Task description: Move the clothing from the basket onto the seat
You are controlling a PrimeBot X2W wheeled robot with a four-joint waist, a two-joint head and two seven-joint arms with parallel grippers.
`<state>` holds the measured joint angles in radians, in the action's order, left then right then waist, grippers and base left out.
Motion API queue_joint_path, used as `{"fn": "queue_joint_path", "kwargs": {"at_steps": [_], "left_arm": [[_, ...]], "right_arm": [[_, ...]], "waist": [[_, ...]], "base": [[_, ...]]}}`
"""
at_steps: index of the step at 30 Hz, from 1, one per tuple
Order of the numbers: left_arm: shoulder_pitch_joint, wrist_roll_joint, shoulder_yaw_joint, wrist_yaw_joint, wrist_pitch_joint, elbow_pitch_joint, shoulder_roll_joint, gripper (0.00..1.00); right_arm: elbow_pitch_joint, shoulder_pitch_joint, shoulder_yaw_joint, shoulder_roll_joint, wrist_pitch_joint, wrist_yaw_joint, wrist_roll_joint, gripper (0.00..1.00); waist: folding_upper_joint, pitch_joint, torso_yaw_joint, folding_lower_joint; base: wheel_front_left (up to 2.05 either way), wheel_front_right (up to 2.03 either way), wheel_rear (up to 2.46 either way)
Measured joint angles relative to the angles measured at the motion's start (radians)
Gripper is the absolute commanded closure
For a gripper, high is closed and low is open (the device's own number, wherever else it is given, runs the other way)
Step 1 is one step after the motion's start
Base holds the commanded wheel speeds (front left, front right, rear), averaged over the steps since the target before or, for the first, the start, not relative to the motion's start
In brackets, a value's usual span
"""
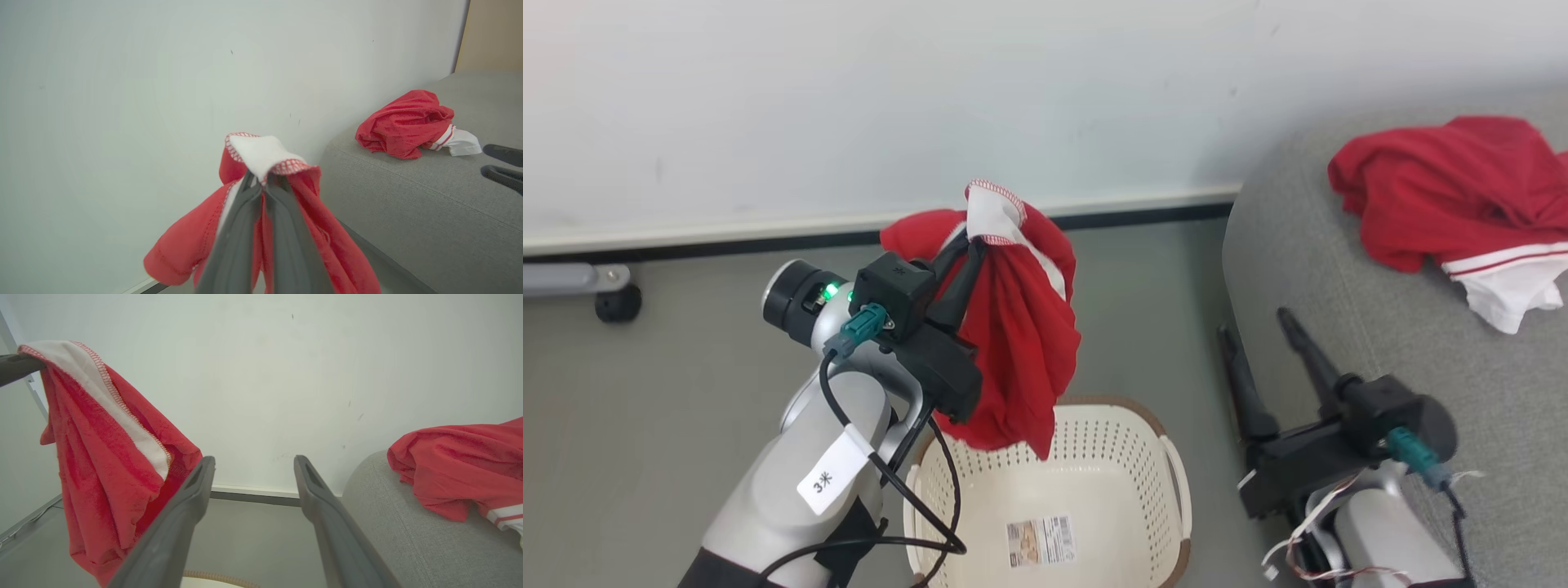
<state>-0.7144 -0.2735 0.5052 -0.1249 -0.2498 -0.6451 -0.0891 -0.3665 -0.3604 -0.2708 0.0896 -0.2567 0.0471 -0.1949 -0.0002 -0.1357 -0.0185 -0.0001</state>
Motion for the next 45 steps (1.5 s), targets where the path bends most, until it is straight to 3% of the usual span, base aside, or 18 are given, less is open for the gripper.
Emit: {"fn": "queue_joint_path", "kwargs": {"at_steps": [13, 21, 37, 45], "left_arm": [[0.031, -0.109, 0.114, -0.007, 0.022, 0.006, 0.016, 1.00], [0.070, -0.158, 0.162, -0.007, 0.064, 0.069, 0.019, 1.00], [0.109, -0.210, 0.214, -0.007, 0.143, 0.180, 0.011, 1.00], [0.111, -0.220, 0.220, -0.007, 0.175, 0.222, 0.010, 1.00]], "right_arm": [[-0.094, 0.061, -0.187, -0.031, 0.000, 0.051, -0.018, 0.00], [-0.132, 0.066, -0.283, -0.031, 0.000, 0.064, -0.033, 0.00], [-0.174, 0.071, -0.435, -0.031, 0.000, 0.067, -0.152, 0.00], [-0.220, -0.020, -0.463, -0.030, 0.000, 0.037, -0.196, 0.00]], "waist": [[0.0000, 0.184, 0.017, 0.0000], [0.0000, 0.261, 0.038, 0.0000], [0.0002, 0.293, 0.070, 0.0001], [0.0002, 0.288, 0.083, 0.0002]], "base": [[0.00, 0.00, 0.00], [0.00, 0.00, 0.00], [0.00, 0.00, 0.00], [0.00, 0.00, 0.00]]}}
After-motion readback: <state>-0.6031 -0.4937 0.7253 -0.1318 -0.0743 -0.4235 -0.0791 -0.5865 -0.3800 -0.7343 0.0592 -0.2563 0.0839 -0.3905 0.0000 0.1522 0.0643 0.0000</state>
